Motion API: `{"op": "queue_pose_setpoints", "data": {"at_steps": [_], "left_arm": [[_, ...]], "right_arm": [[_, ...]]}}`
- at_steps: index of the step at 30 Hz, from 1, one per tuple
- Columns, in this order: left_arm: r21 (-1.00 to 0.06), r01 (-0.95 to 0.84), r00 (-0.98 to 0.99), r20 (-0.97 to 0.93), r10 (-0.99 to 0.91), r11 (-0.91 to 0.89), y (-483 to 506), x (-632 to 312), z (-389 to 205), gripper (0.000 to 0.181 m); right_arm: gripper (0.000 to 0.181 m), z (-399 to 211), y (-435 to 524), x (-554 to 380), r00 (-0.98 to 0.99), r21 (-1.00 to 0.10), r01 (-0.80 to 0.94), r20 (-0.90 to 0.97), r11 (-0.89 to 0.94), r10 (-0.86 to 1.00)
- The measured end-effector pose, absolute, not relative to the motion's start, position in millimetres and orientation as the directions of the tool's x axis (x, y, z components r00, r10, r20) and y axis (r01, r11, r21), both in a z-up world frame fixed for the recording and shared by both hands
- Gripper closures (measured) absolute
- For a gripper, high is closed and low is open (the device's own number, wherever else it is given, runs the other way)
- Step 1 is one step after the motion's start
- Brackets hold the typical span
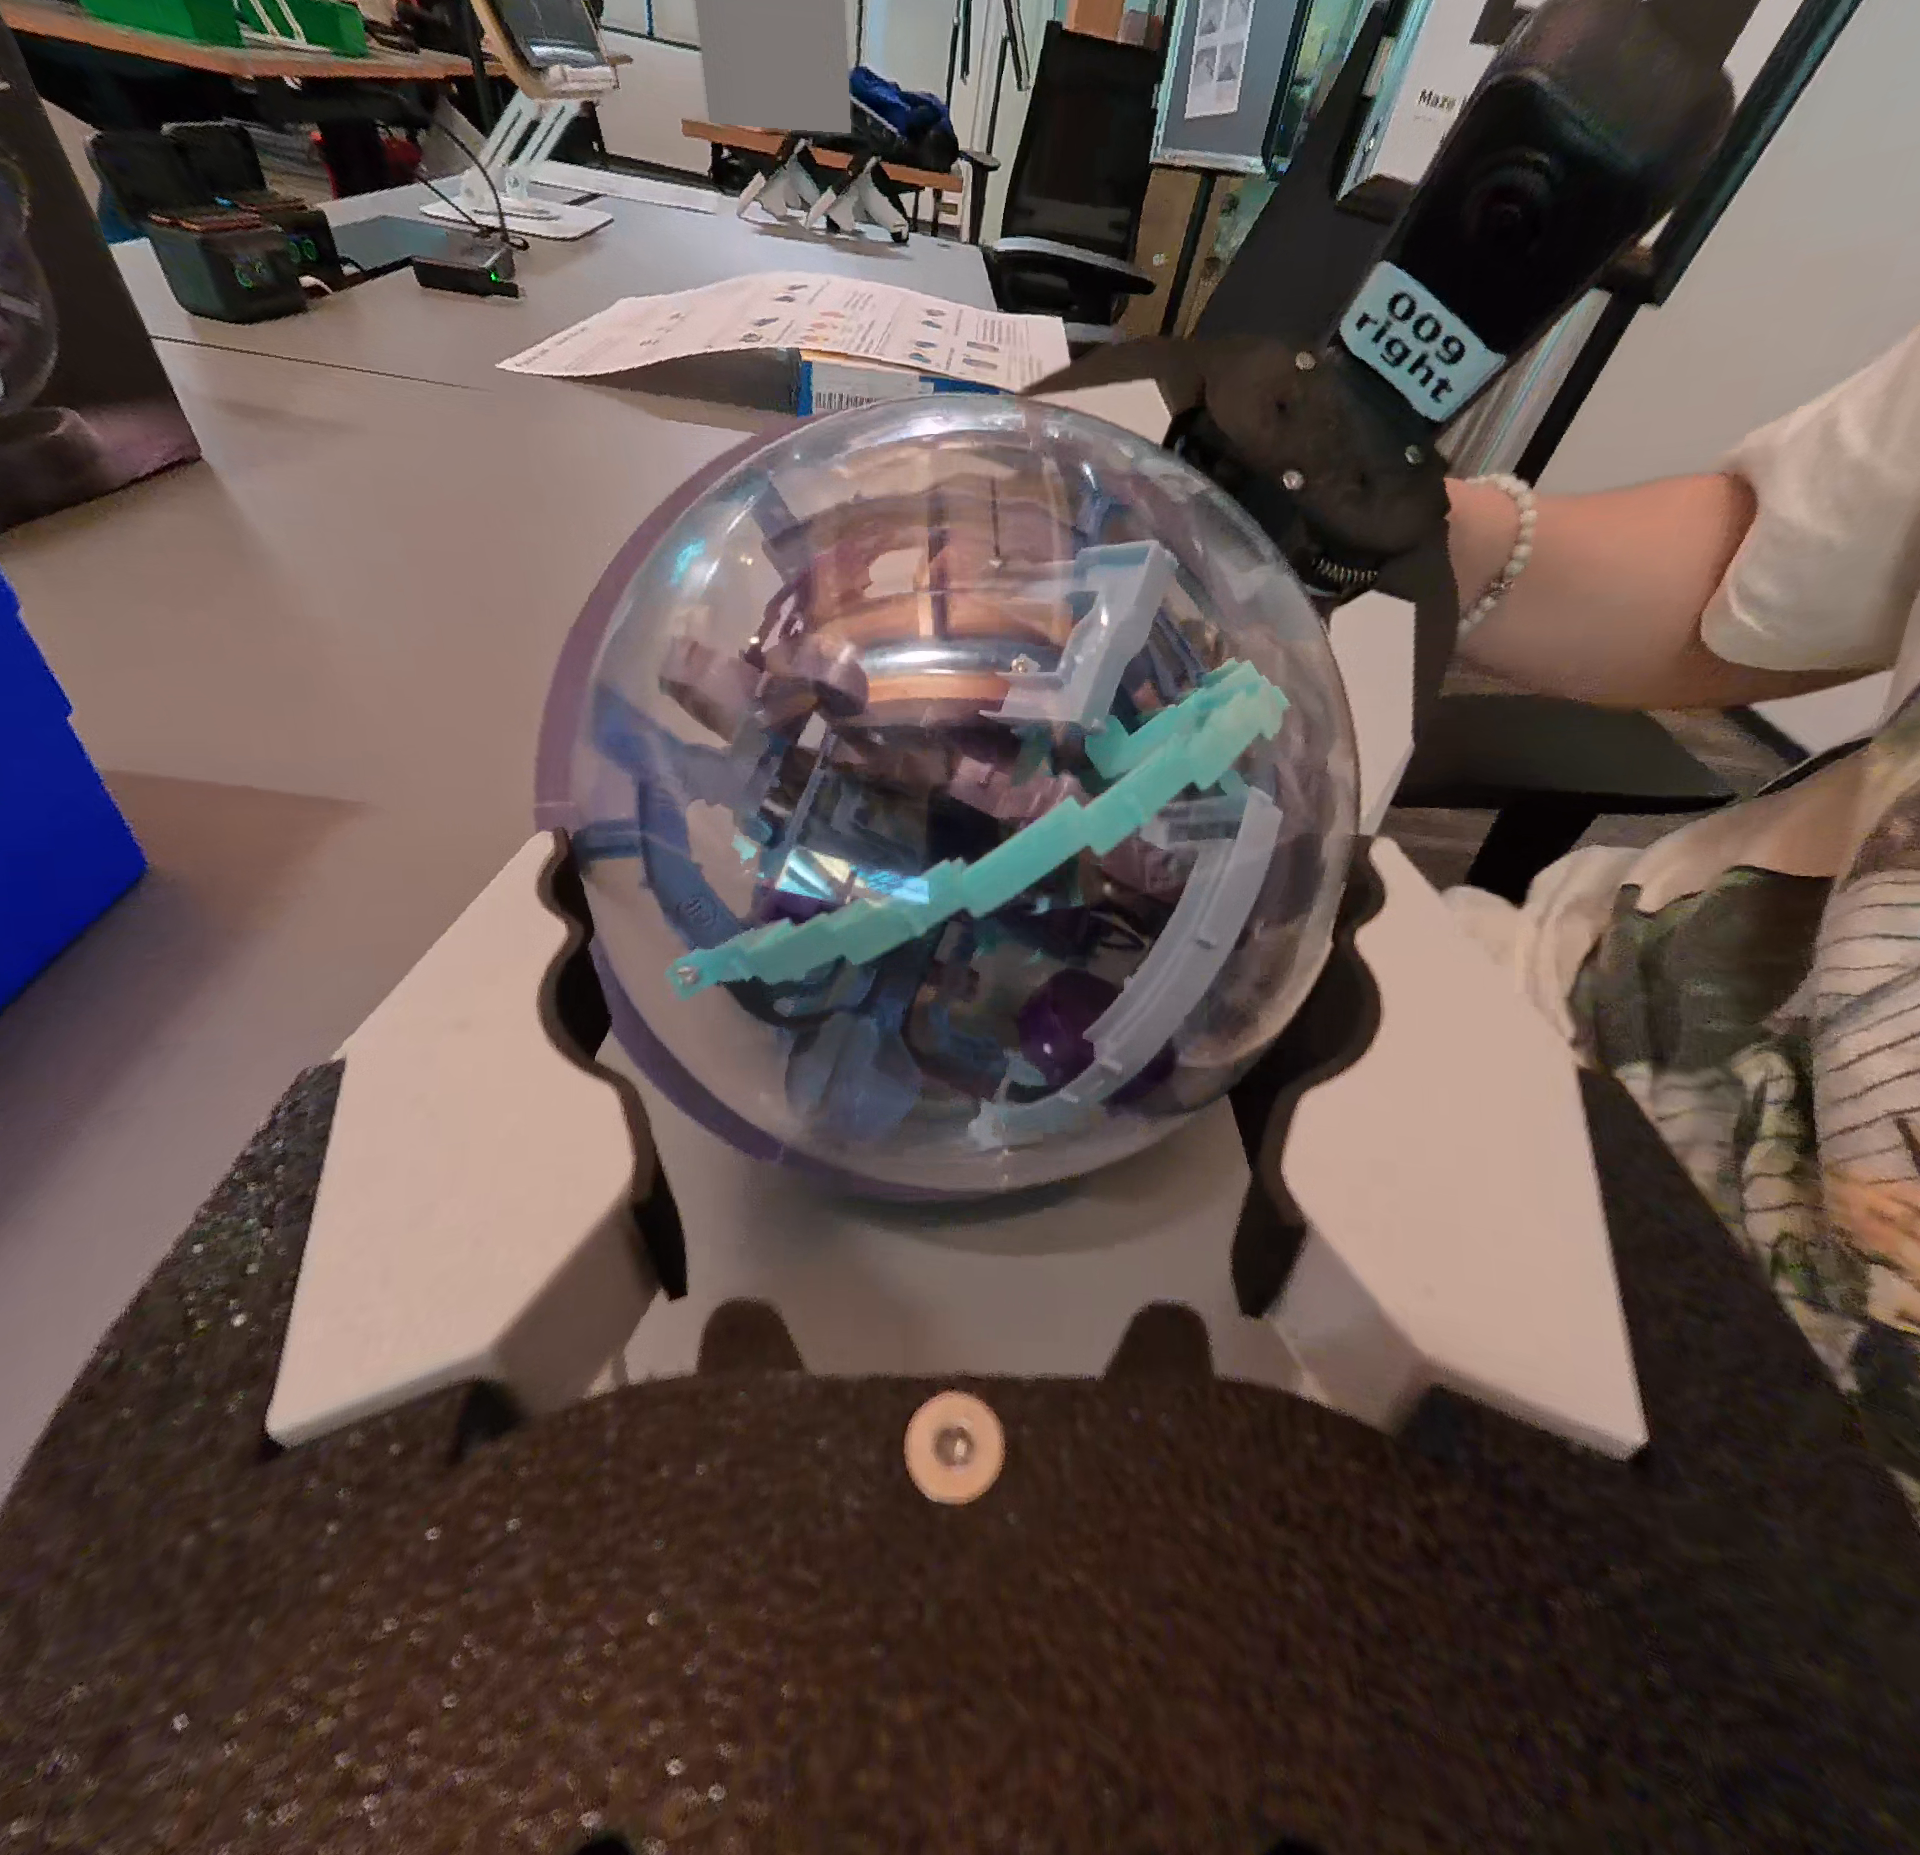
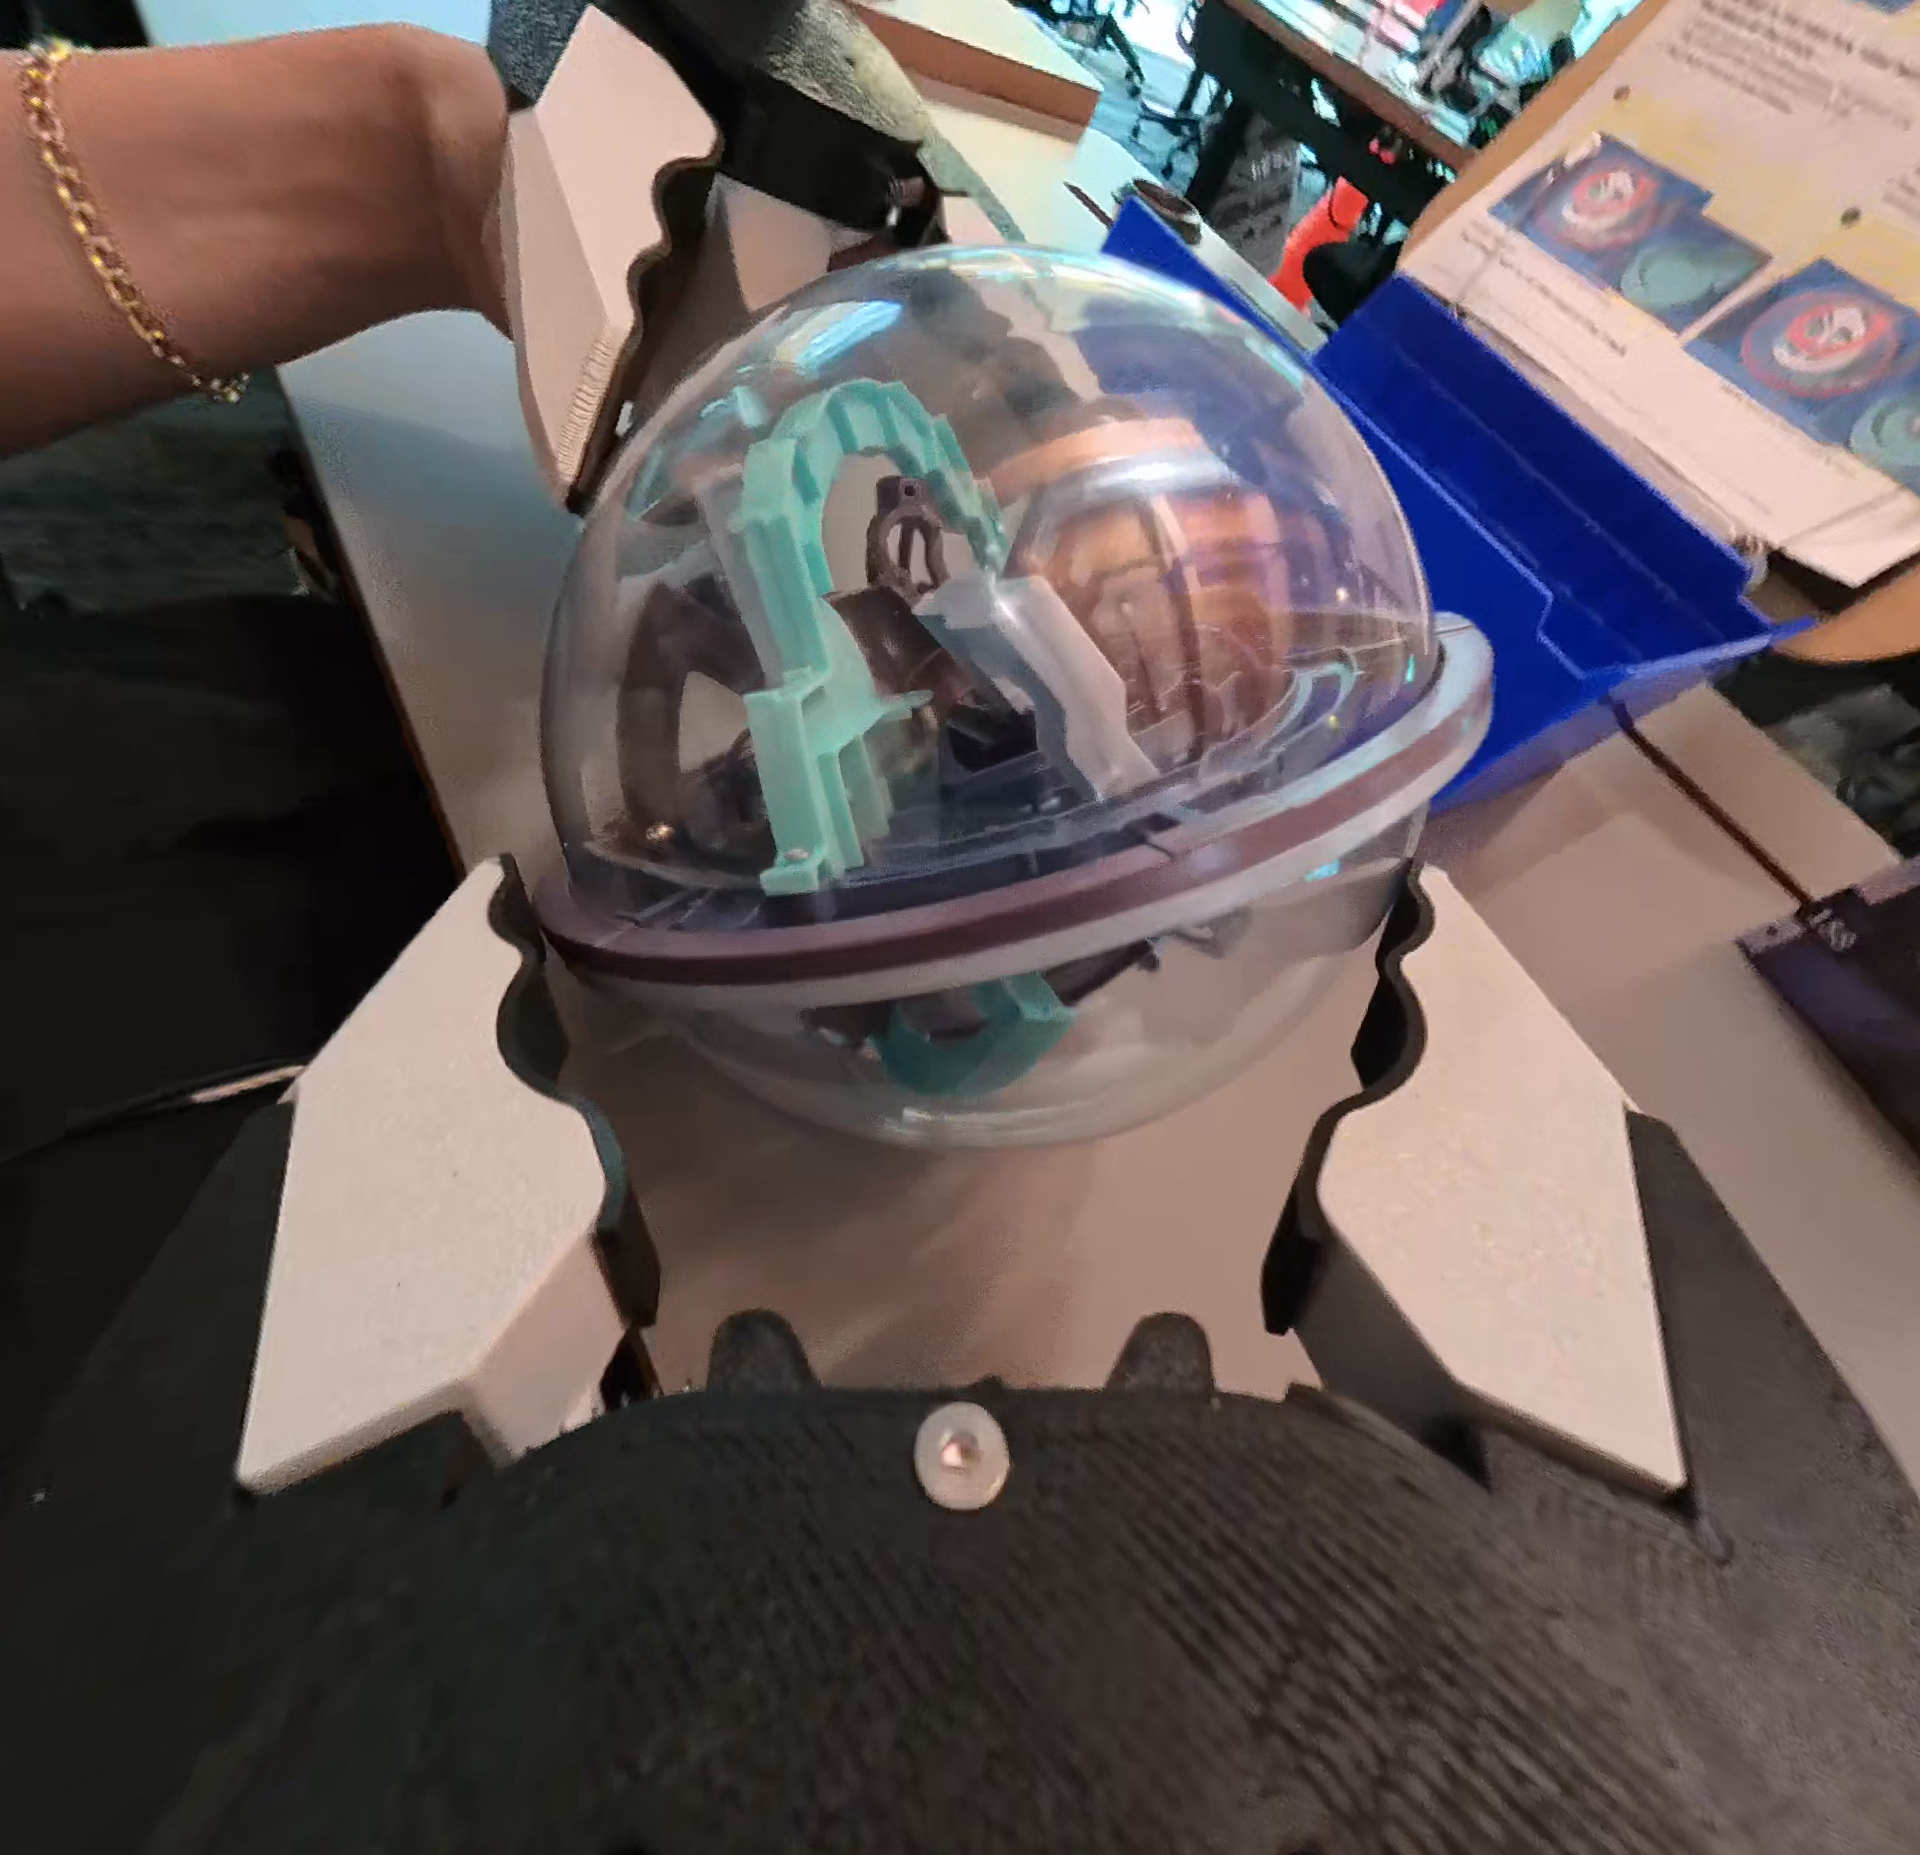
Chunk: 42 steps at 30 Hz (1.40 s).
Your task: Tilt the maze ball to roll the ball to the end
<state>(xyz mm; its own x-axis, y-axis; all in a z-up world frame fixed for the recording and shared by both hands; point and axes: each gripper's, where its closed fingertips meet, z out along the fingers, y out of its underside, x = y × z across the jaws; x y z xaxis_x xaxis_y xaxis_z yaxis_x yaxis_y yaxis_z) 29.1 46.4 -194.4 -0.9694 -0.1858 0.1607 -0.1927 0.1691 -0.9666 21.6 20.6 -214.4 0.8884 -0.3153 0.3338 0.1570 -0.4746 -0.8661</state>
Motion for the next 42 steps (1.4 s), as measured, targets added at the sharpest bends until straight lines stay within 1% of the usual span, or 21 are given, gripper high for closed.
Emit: {"op": "queue_pose_setpoints", "data": {"at_steps": [4, 9, 12, 14, 17, 22, 30, 37, 42], "left_arm": [[-0.962, -0.229, -0.962, 0.2, -0.188, 0.148, 42.6, 32.7, -190.3, 0.044], [-0.96, -0.199, -0.965, 0.156, -0.213, 0.199, 40.8, 26.3, -187.2, 0.044], [-0.956, -0.174, -0.968, 0.122, -0.219, 0.236, 41.7, 18.6, -187.5, 0.044], [-0.947, -0.165, -0.967, 0.1, -0.233, 0.276, 44.3, 11.2, -189.8, 0.044], [-0.96, -0.123, -0.967, 0.059, -0.248, 0.25, 45.6, 3.4, -188.9, 0.044], [-0.955, -0.149, -0.972, 0.093, -0.215, 0.258, 47.5, 2.3, -188.7, 0.044], [-0.942, -0.237, -0.965, 0.2, -0.167, 0.237, 42.4, 14.4, -186.6, 0.044], [-0.944, -0.238, -0.967, 0.207, -0.149, 0.231, 36.1, 16.4, -184.4, 0.044], [-0.942, -0.224, -0.97, 0.191, -0.149, 0.251, 34.8, 14.5, -184.8, 0.044]], "right_arm": [[0.027, -217.0, 18.8, 24.0, 0.895, -0.899, 0.076, 0.253, -0.431, -0.369], [0.028, -222.9, 18.5, 18.9, 0.884, -0.91, 0.044, 0.228, -0.413, -0.408], [0.028, -225.2, 19.5, 12.5, 0.87, -0.911, 0.051, 0.241, -0.41, -0.429], [0.029, -225.5, 20.4, 6.9, 0.862, -0.903, 0.084, 0.279, -0.422, -0.424], [0.028, -227.0, 21.5, 0.4, 0.853, -0.895, 0.108, 0.307, -0.433, -0.422], [0.029, -225.3, 24.2, -4.6, 0.854, -0.918, 0.088, 0.27, -0.387, -0.445], [0.031, -224.7, 20.7, 1.9, 0.864, -0.948, 0.001, 0.162, -0.319, -0.477], [0.035, -233.0, 11.3, 2.0, 0.86, -0.921, -0.008, 0.192, -0.39, -0.472], [0.041, -236.3, 3.7, 2.0, 0.864, -0.881, 0.006, 0.242, -0.473, -0.441]]}}
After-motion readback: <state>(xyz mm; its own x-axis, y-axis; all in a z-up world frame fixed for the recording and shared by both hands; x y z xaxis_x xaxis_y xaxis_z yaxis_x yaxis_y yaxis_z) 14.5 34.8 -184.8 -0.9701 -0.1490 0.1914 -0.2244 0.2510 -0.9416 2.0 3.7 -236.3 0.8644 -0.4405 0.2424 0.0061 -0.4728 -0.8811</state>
